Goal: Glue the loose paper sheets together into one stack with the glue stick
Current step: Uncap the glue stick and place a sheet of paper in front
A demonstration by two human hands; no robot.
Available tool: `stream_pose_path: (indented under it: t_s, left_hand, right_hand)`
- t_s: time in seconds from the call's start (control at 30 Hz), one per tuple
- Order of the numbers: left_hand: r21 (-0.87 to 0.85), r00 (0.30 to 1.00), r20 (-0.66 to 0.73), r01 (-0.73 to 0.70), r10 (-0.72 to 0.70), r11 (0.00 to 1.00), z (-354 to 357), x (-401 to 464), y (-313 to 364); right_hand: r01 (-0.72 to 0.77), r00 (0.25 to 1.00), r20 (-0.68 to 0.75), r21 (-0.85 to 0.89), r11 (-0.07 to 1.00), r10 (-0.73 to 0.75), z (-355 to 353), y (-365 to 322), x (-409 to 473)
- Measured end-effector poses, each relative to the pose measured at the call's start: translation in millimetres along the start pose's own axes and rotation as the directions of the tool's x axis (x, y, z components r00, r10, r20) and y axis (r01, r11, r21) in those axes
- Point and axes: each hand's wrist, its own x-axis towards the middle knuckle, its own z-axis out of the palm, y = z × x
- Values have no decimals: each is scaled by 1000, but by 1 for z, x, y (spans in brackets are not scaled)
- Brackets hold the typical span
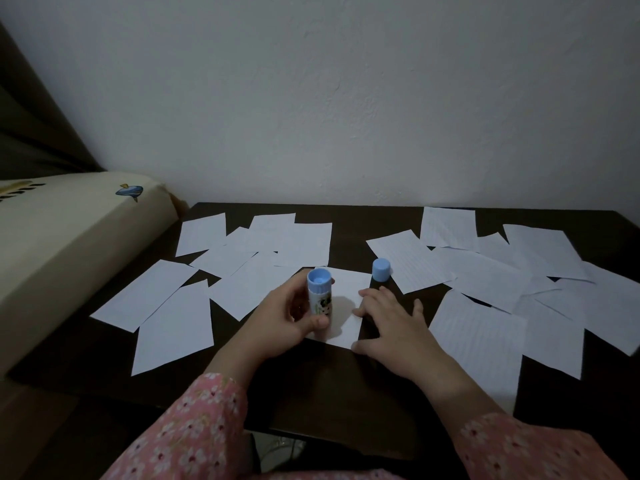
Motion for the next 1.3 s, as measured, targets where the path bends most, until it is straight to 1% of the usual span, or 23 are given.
stream_pose_path:
  t_s: [0.07,0.3,0.5,0.53,0.6,0.67,0.73,0.77,0.8,0.87,0.97,1.03,1.1,1.17,1.3]
  left_hand:
    - [-29,1000,-8,17,-17,999,-5,-1,-3]
    - [-49,998,-62,26,-29,998,-20,-3,-13]
    - [-74,993,-115,-2,-7,997,-25,-4,-18]
    - [-109,989,-145,-9,-7,994,-25,-5,-19]
    - [-258,968,-246,-22,-44,966,-25,-6,-21]
    - [-437,928,-356,-64,-107,897,-28,-3,-25]
    - [-588,875,-452,-144,-175,796,-31,3,-25]
    - [-630,850,-485,-175,-208,756,-31,6,-24]
    - [-636,830,-509,-185,-227,749,-29,9,-22]
    - [-564,823,-527,-152,-211,812,-21,14,-16]
    - [-374,864,-489,-83,-121,924,-3,26,-7]
    - [-252,890,-451,-61,-61,966,9,36,0]
    - [-160,915,-403,-53,-17,986,19,46,7]
    - [-95,934,-356,-50,13,994,28,55,12]
    - [-41,955,-297,-43,29,998,38,71,15]
  right_hand:
    - [-6,1000,1,0,1000,6,0,0,0]
    - [-11,1000,-4,-5,1000,10,0,-1,0]
    - [-11,1000,-13,0,1000,11,0,-2,-1]
    - [-10,1000,-12,0,1000,10,-1,-2,-2]
    - [-8,1000,-16,-4,1000,8,-2,-3,-3]
    - [-8,1000,-24,-7,1000,8,-3,-4,-3]
    - [-5,999,-35,-7,1000,4,-3,-5,-3]
    - [0,999,-42,-8,1000,-1,-4,-6,-3]
    - [8,999,-47,-8,1000,-8,-4,-6,-3]
    - [28,998,-58,2,1000,-28,-4,-7,-3]
    - [57,993,-107,53,997,-51,-4,-8,0]
    - [40,988,-150,61,997,-31,-4,-7,3]
    - [3,986,-166,13,1000,-1,-4,-3,7]
    - [-22,992,-128,-9,1000,20,-3,2,10]
    - [-14,997,-82,-2,1000,14,-2,8,9]
